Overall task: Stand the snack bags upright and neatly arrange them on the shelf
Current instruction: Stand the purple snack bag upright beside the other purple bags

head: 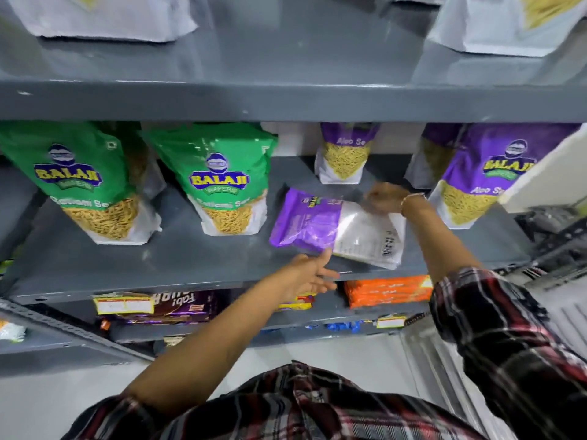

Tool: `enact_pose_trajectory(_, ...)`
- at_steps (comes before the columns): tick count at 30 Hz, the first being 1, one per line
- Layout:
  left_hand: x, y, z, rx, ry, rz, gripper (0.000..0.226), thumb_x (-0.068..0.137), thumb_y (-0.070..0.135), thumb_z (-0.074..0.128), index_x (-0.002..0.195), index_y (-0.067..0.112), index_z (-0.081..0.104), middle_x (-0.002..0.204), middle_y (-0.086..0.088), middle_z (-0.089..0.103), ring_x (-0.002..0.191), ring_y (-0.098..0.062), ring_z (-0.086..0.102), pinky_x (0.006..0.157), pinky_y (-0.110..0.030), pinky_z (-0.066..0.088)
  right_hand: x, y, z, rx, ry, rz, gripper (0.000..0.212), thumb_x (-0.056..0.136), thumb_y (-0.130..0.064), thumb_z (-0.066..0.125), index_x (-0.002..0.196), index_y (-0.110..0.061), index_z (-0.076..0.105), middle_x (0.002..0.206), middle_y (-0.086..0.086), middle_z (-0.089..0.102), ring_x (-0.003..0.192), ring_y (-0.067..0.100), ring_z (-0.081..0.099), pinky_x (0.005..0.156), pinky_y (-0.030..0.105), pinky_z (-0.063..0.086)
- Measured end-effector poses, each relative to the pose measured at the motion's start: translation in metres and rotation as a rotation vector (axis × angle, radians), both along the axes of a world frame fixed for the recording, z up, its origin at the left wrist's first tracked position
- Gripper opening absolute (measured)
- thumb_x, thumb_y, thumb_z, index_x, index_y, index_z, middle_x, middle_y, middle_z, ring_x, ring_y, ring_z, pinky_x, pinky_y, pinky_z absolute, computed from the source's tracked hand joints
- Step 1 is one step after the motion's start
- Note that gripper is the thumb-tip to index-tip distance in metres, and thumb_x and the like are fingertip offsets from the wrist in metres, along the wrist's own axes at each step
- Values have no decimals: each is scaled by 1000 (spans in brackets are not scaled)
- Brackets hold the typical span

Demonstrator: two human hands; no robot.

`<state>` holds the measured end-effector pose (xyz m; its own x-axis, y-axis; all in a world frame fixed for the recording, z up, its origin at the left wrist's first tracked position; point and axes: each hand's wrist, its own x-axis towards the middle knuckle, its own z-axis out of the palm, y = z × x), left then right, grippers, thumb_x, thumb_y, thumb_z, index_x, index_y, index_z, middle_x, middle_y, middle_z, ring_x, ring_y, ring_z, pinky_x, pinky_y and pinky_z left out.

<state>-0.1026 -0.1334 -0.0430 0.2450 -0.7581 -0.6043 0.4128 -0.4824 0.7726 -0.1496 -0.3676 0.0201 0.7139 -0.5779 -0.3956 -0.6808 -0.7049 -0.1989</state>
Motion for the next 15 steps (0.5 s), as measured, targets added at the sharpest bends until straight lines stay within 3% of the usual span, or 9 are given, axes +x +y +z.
enact_pose_trajectory(2, -17, -26, -2, 9, 108, 114, 56, 94, 45, 44, 136, 9, 34, 131, -26, 52, 77, -25, 66, 66, -25, 57, 3, -53, -42, 80, 39, -34, 42, 82, -63, 45, 92, -24, 59, 87, 2, 60, 81, 19, 56, 77, 28, 45)
enact_pose_trajectory(4, -27, -47, -3, 45, 125, 263, 58, 95, 43, 43, 139, 7, 32, 131, -30, 47, 95, -38, 61, 84, -36, 54, 4, -98, -89, 111, -8, -30, 90, 47, -94, 44, 112, -33, 57, 115, -2, 63, 98, 15, 60, 87, 34, 50)
enact_pose_trajectory(5, -29, -54, -2, 51, 109, 332, 57, 96, 40, 42, 139, 5, 33, 126, -31, 49, 102, -41, 58, 91, -40, 50, 6, -101, -94, 167, 40, -25, 99, 44, -98, 36, 119, -35, 54, 121, -8, 59, 106, 15, 57, 94, 38, 48)
enact_pose_trajectory(7, -31, -64, -1, 42, 58, 458, 53, 97, 37, 41, 136, 2, 37, 117, -26, 52, 106, -40, 57, 93, -42, 48, 3, -71, -52, 222, 126, 68, 90, 60, -87, 29, 121, -27, 55, 111, -11, 54, 105, 16, 54, 99, 39, 43)
enact_pose_trajectory(10, -37, -71, -4, 18, -35, 656, 44, 98, 26, 45, 132, 0, 41, 131, -22, 53, 110, -37, 58, 85, -37, 51, 15, -130, -103, 204, 159, 237, 56, 79, -67, 42, 109, -25, 61, 103, -9, 62, 92, 14, 58, 80, 31, 50)
enact_pose_trajectory(12, -41, -72, -4, 0, -95, 780, 35, 96, 16, 49, 125, -3, 47, 127, -22, 57, 110, -36, 60, 76, -35, 57, 5, -141, -116, 295, 108, 192, 48, 75, -66, 54, 107, -30, 62, 101, -14, 66, 95, 8, 61, 66, 27, 56)
enact_pose_trajectory(14, -41, -72, -5, 1, -212, 839, 24, 94, 14, 53, 114, 1, 55, 116, -21, 63, 100, -32, 63, 69, -35, 59, -13, -99, -73, 440, -7, 170, 46, 76, -63, 57, 98, -23, 64, 87, -14, 64, 83, 4, 59, 69, 23, 51)
enact_pose_trajectory(15, -40, -71, -4, 11, -311, 853, 19, 92, 17, 55, 108, 6, 58, 111, -20, 65, 95, -30, 64, 72, -40, 59, -23, -65, -37, 480, -68, 193, 50, 76, -61, 59, 98, -16, 65, 91, -7, 66, 83, 8, 59, 77, 27, 50)
